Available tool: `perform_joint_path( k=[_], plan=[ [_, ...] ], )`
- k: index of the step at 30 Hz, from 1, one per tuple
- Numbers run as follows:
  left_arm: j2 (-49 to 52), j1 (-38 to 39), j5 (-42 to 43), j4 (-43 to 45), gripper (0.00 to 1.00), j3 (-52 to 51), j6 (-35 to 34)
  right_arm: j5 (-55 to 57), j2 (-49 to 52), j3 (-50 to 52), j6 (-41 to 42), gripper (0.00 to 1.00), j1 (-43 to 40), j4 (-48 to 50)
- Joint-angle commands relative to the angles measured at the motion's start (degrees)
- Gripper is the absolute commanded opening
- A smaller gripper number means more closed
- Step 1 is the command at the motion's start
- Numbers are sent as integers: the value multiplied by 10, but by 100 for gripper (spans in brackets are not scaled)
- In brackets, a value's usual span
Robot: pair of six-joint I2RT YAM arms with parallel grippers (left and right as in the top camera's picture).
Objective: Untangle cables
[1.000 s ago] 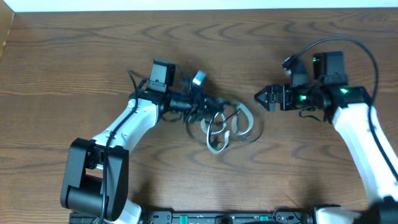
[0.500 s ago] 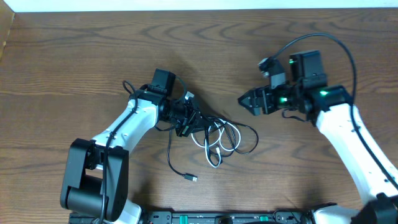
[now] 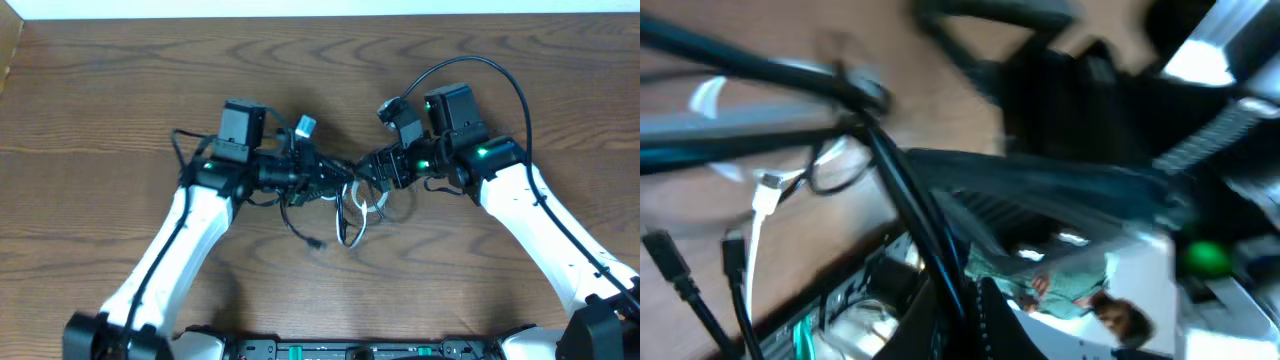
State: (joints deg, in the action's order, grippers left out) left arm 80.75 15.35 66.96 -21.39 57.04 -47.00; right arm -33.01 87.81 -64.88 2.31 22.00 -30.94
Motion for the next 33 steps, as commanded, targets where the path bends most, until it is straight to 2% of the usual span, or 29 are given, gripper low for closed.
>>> perform_joint_path(
  k=[1, 9, 11, 13, 15, 18, 20, 28, 33],
  plan=[
    [-37, -2, 10, 40, 7, 11, 22, -59, 4, -1, -7, 81, 6, 16],
    [-48, -2, 60, 70, 7, 11, 66, -91, 4, -1, 20, 79, 5, 63],
    [-48, -2, 84, 70, 7, 11, 79, -77, 4, -1, 36, 73, 6, 79],
    [-48, -2, 120, 89, 7, 11, 84, -12, 4, -1, 76, 56, 6, 83],
    [-49, -2, 138, 113, 7, 11, 83, 95, 4, -1, 144, 30, 6, 64],
    [-49, -6, 136, 117, 7, 11, 82, 275, 4, 7, 264, 21, 5, 26],
    [-49, -17, 136, 116, 7, 11, 81, 326, 4, 20, 281, 20, 1, 15],
    [-50, -90, 166, 116, 8, 11, 73, 324, 5, 96, 278, 21, -45, 13],
    [-50, -134, 168, 117, 7, 11, 71, 283, 5, 114, 226, 25, -67, 11]
  ],
)
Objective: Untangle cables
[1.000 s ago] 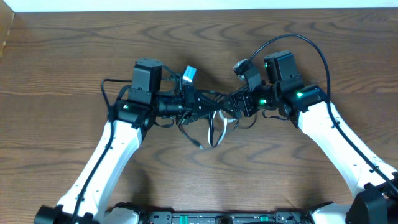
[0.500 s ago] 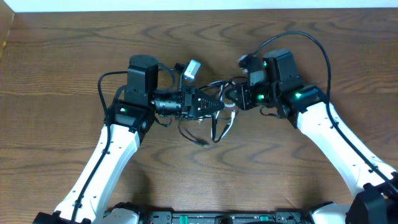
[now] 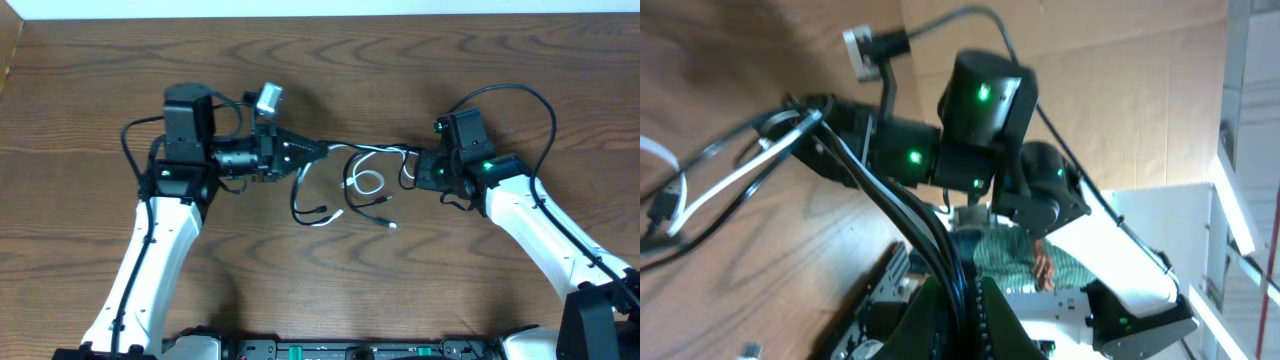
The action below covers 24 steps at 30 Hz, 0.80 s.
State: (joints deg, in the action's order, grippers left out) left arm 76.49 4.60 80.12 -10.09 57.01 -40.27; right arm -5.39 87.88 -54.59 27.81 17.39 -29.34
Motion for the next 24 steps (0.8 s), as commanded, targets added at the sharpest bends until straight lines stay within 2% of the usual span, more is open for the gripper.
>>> perform_joint_path(
  k=[1, 9, 15, 18, 21, 24],
  plan=[
    [-7, -33, 37, 4, 7, 11, 4, -2, 5, 11, -39, 27, -23, -6],
    [-7, -108, 15, 4, 7, 11, 7, -6, 5, 11, -43, 35, -76, -62],
    [-7, -133, -17, 3, 8, 11, 16, -17, 5, 11, -63, 58, -125, -99],
    [-7, -132, -17, 2, 7, 11, 21, -90, 5, 10, -124, 67, -130, -95],
    [-7, -130, -17, 1, 7, 11, 24, -174, 2, 4, -169, 70, -129, -85],
    [-7, -114, -24, 2, 7, 11, 26, -221, -4, -18, -174, 71, -127, -80]
  ],
)
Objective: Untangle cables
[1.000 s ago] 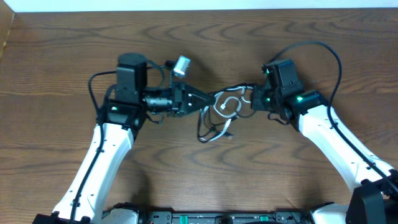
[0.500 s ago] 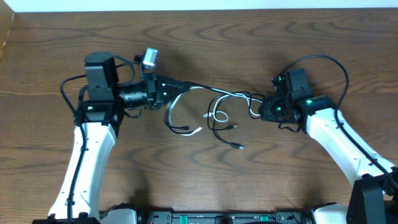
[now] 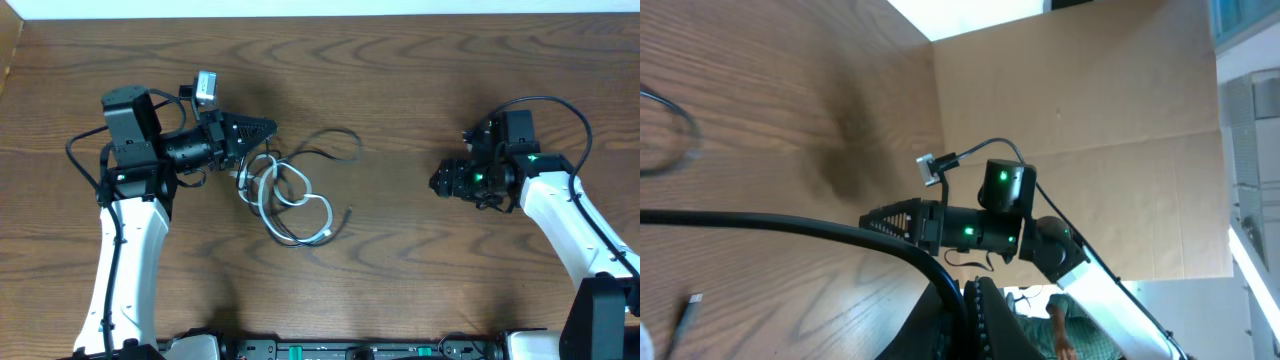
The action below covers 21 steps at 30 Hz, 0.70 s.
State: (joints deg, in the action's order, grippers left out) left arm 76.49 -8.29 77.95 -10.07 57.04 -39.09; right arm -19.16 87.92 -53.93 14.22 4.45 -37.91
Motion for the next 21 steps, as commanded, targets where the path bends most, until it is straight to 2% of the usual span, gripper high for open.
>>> perform_joint_path(
  k=[1, 4, 7, 10, 14, 17, 19, 21],
  plan=[
    [-7, 20, -6, 2, 7, 10, 15, -103, -5, -29, -42, 71, 4, 12],
    [-7, 42, -13, 18, 7, 10, 14, -161, -7, -38, -47, 71, 10, 43],
    [-7, 53, -16, 74, 7, 10, -38, -197, -7, -39, -34, 71, 16, 75],
    [-7, 61, -19, 209, 8, 10, -158, -201, -7, -39, -21, 71, 25, 92],
    [-7, 78, -23, 467, 7, 10, -330, -200, -7, -38, -5, 71, 49, 114],
    [-7, 94, -40, 617, 8, 10, -432, -200, -7, -38, 10, 71, 64, 143],
    [-7, 101, -53, 667, 7, 10, -475, -198, -7, -38, 17, 71, 72, 166],
    [-7, 104, -62, 680, 8, 10, -506, -198, -7, -38, 21, 71, 81, 193]
  ],
)
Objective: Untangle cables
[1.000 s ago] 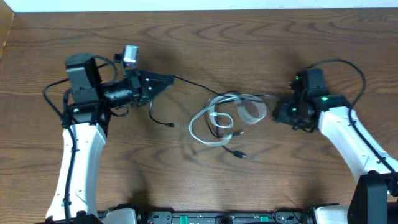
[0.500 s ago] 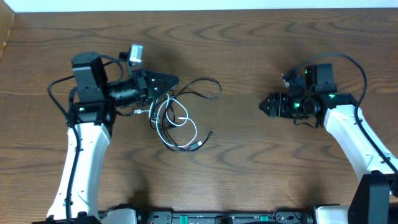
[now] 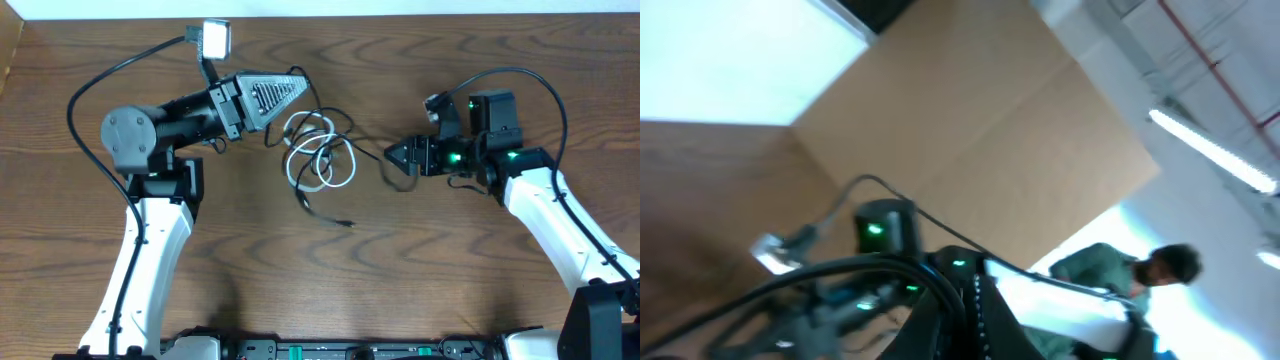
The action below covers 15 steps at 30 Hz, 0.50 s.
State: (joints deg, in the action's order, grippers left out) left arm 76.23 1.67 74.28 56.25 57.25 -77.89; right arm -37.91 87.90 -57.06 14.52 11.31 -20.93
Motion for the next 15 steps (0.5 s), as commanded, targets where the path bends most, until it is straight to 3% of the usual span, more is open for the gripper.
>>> perform_joint_path(
  k=[1, 15],
  plan=[
    [-5, 5, -26, 17, 8, 8, -126, -11, -7, -7, 18, 71, 15, 32],
    [-5, 4, -36, 13, 8, 8, -172, 48, 24, -4, -37, 65, 55, 17]
  ],
)
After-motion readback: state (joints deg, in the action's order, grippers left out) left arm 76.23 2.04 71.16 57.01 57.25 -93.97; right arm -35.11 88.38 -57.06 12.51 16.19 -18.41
